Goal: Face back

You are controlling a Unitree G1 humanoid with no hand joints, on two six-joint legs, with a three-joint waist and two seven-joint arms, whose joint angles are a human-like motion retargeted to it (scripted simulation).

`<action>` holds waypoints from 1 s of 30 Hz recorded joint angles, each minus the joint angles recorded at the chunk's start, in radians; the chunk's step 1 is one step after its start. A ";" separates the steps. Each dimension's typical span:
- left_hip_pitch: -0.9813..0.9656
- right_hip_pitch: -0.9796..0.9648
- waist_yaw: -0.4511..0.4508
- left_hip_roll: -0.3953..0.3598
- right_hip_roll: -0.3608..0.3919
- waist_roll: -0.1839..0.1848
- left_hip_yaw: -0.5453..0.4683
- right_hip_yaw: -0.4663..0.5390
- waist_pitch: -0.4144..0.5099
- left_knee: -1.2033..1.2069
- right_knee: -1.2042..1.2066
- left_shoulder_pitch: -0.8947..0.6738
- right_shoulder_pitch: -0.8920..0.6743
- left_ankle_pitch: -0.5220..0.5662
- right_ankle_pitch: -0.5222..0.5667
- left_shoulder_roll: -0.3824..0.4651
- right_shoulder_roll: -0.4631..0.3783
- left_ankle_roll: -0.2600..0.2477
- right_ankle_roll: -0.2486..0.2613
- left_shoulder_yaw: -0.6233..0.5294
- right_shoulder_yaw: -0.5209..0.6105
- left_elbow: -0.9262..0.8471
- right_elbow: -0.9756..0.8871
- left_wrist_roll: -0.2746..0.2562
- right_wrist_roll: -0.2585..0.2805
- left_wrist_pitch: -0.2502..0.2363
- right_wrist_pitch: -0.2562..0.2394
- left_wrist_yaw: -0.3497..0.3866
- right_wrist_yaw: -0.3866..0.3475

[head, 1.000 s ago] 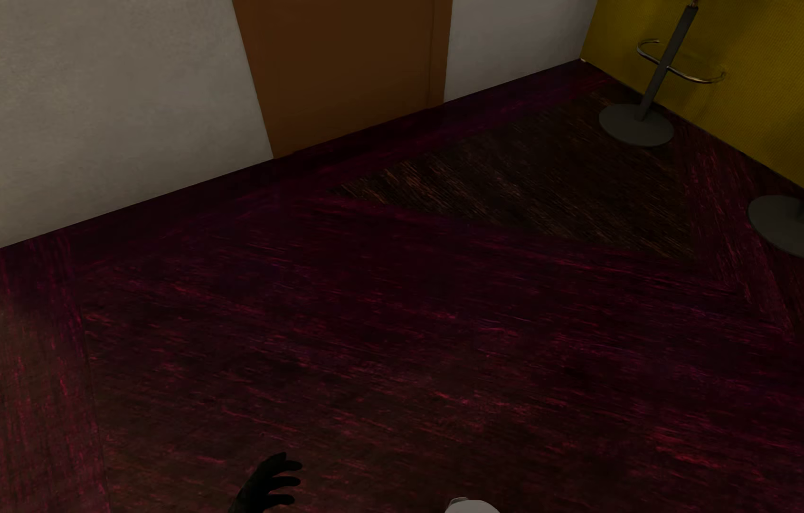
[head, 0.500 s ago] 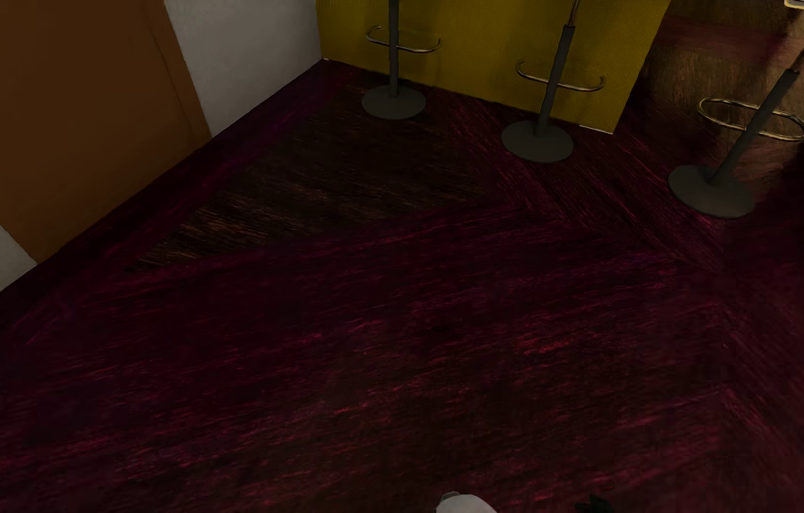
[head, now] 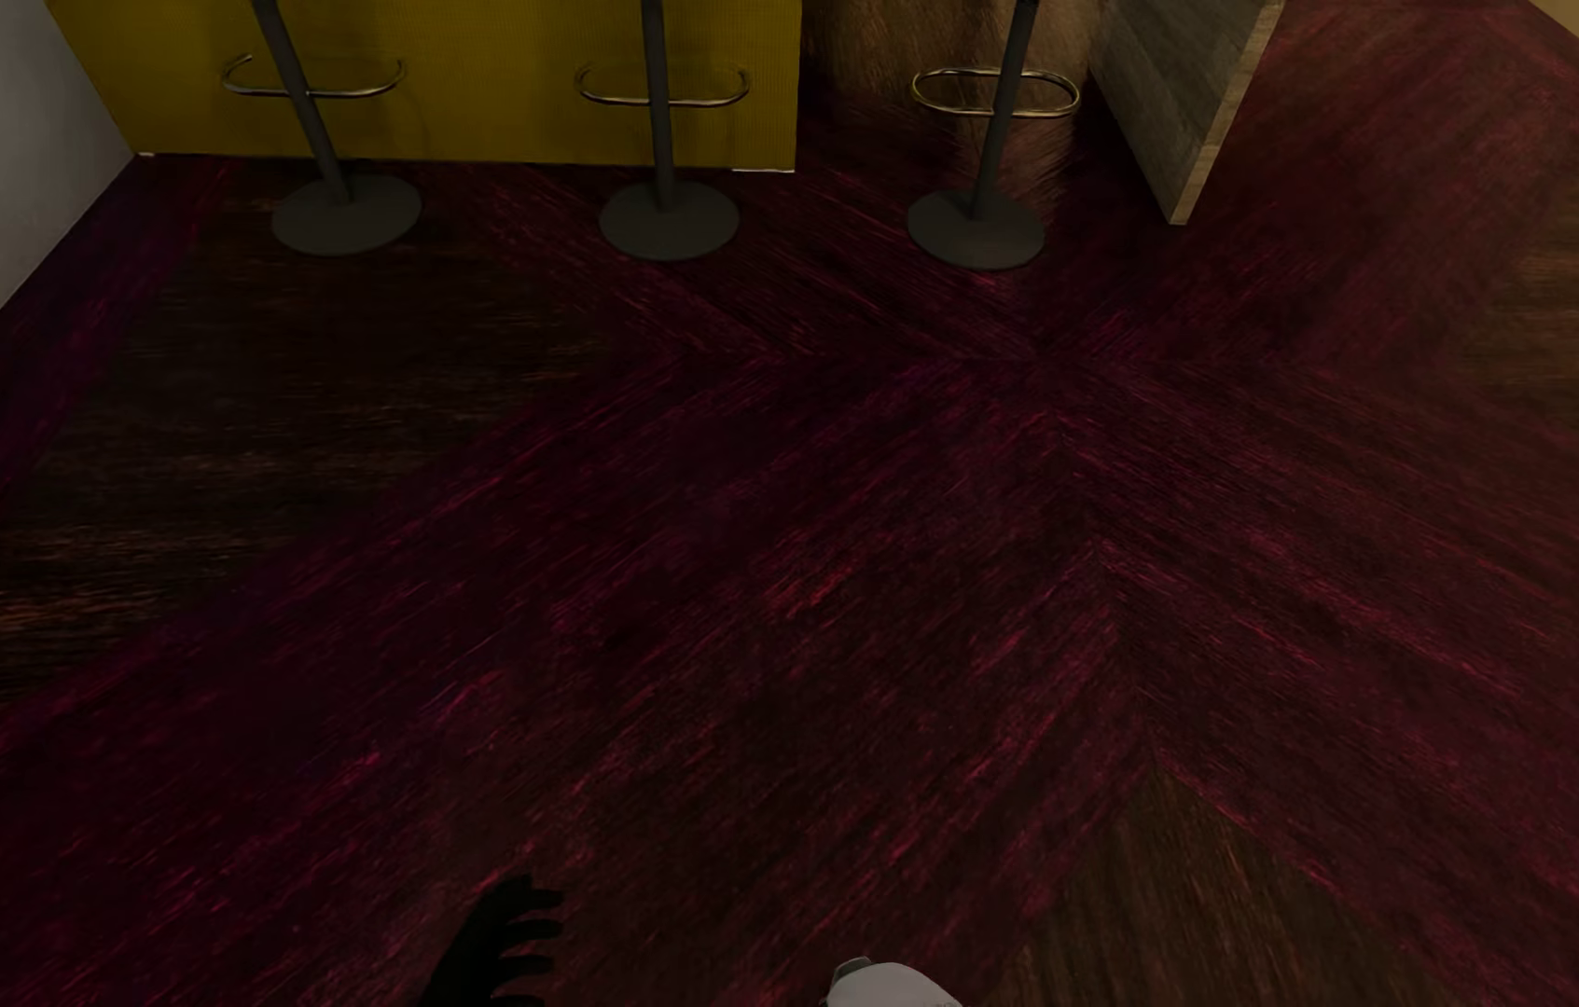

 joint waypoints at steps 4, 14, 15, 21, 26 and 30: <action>-0.193 0.001 0.155 -0.053 0.013 -0.015 -0.147 0.019 0.030 0.331 -0.001 0.076 -0.067 0.137 0.101 -0.004 -0.058 0.171 -0.003 -0.054 -0.016 -0.039 0.063 -0.006 -0.002 -0.031 -0.083 -0.052 -0.015; -0.059 0.100 0.274 -0.067 -0.072 -0.009 -0.146 -0.032 0.012 0.031 -0.046 -0.032 -0.109 0.095 0.065 0.006 -0.069 0.084 0.013 -0.014 -0.063 -0.063 -0.031 -0.074 0.023 0.017 -0.051 0.038 0.125; -0.044 0.092 0.318 -0.072 -0.068 0.004 -0.158 -0.028 0.004 -0.022 -0.059 0.009 -0.161 0.067 0.076 0.014 -0.043 0.093 0.014 0.003 -0.034 -0.004 -0.034 -0.094 0.037 0.020 -0.096 0.042 0.128; -0.031 0.091 0.350 -0.075 -0.067 0.039 -0.141 0.002 0.039 -0.058 -0.083 0.054 -0.150 0.098 0.101 -0.010 -0.008 -0.009 0.029 0.011 0.006 -0.009 -0.025 0.017 -0.035 0.142 -0.102 0.011 0.144; -0.031 0.095 0.329 -0.080 -0.070 0.018 -0.134 0.010 0.025 -0.069 -0.106 0.051 -0.140 0.112 0.122 -0.030 -0.021 -0.001 0.036 0.008 -0.015 -0.014 -0.042 0.015 -0.063 0.063 -0.056 -0.021 0.155; -0.033 0.091 0.322 -0.082 -0.070 -0.008 -0.133 0.015 -0.013 -0.056 -0.090 0.089 -0.136 0.102 0.110 -0.018 -0.017 -0.001 0.037 0.020 -0.018 -0.014 -0.044 0.027 -0.030 0.091 -0.094 -0.019 0.162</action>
